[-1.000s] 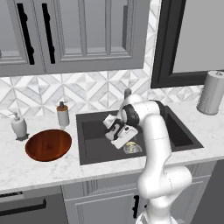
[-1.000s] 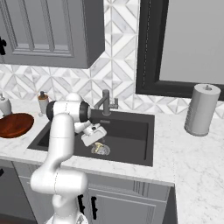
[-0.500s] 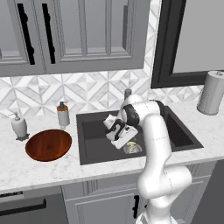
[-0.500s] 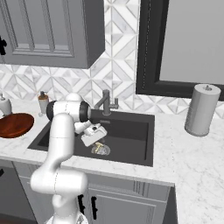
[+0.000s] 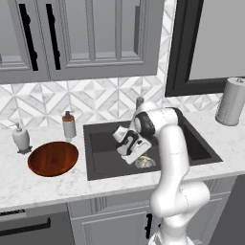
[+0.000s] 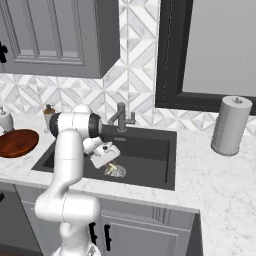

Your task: Pick the mushroom from the sink and place it in the bowl. Then pick the bowl and place it in the microwave. Then close the microwave door and press the start button.

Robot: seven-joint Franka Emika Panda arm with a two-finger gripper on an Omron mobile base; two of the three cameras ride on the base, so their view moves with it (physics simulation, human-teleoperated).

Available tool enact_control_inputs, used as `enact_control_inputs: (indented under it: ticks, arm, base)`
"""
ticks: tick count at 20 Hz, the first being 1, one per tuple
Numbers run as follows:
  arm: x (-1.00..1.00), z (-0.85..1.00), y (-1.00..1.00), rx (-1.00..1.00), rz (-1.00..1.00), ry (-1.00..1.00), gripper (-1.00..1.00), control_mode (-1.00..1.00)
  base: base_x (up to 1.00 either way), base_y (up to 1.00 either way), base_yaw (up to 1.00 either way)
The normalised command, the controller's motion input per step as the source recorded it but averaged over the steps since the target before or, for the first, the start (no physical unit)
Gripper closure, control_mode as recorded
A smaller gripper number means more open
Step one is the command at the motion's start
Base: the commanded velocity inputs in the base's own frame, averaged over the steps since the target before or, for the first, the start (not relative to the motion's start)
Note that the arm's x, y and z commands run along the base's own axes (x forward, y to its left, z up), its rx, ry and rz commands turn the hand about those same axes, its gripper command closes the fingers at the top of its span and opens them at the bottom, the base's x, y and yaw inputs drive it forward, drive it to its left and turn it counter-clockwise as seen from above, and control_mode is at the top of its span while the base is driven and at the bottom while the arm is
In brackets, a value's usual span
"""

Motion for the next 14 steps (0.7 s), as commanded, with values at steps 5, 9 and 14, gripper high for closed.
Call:
enact_control_inputs:
  ticks: [5,9,14]
  arm:
    - [-0.14,0.78,0.54,-0.03,0.06,-0.21,1.00,-1.00]
    - [-0.12,1.00,0.69,-0.02,0.05,-0.21,1.00,-1.00]
    - [-0.32,1.00,0.54,0.00,0.04,-0.21,1.00,-1.00]
  base:
    - [0.00,0.00,0.00]
    - [0.00,0.00,0.00]
    - [0.00,0.00,0.00]
